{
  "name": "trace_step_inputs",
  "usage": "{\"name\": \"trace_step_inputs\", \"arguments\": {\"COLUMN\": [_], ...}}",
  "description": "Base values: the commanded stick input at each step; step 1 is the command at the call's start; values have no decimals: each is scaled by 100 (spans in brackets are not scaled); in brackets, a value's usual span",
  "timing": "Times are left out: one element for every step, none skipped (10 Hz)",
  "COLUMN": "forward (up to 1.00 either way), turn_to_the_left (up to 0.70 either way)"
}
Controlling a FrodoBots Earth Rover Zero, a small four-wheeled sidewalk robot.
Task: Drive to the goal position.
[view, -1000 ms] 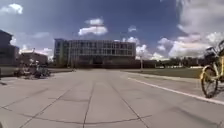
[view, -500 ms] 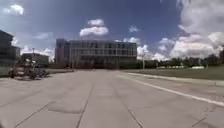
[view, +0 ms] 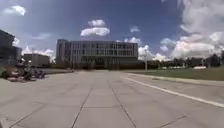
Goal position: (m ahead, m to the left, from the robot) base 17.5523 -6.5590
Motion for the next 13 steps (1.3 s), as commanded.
{"name": "trace_step_inputs", "arguments": {"forward": [100, 100, 100, 100, 100, 100, 100, 100, 100, 100, 100, 100, 100], "turn_to_the_left": [-39, -30, 0, 0, 0, 0, 0, 0, 0, 0, 0, 0, 0]}}
